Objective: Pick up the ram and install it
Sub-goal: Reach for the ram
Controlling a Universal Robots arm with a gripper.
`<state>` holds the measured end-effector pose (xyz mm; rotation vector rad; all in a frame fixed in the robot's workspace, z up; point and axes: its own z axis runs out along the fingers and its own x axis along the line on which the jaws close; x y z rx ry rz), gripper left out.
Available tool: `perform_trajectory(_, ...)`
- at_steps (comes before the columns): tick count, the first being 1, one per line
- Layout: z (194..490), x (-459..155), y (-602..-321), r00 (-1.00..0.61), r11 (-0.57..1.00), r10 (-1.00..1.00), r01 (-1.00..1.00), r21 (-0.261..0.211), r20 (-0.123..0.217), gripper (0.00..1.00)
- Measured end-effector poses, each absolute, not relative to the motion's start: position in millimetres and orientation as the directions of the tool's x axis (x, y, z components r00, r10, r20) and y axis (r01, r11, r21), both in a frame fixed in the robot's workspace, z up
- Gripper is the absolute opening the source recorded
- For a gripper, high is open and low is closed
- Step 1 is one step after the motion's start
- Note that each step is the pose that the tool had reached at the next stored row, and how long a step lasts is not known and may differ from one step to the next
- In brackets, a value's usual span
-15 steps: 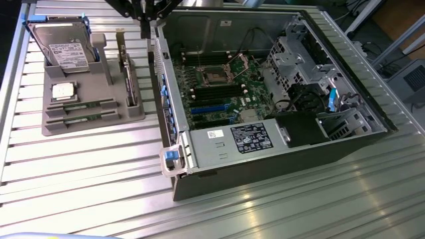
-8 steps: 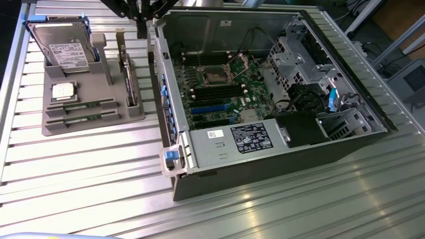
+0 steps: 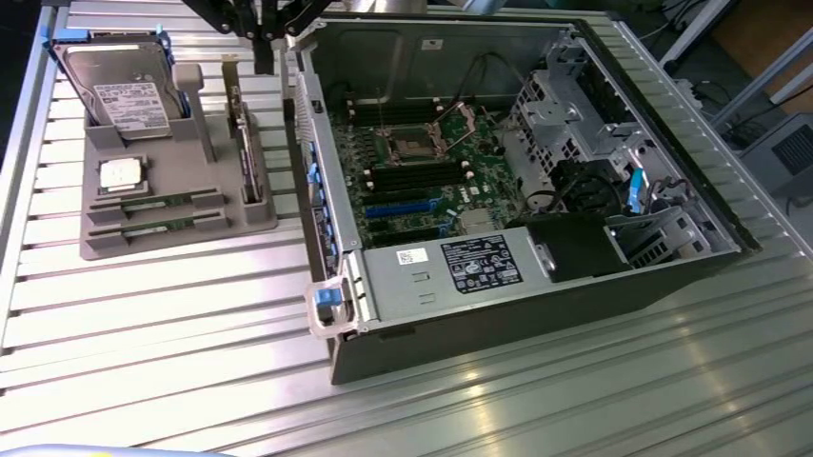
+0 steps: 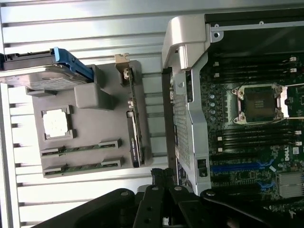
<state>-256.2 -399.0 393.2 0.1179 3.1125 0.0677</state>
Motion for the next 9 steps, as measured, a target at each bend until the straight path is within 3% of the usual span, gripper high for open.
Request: perform_trajectory(9,393,-270,-399,-0.997,0.996,0.076,0.075,0.044,-0.024,0.1)
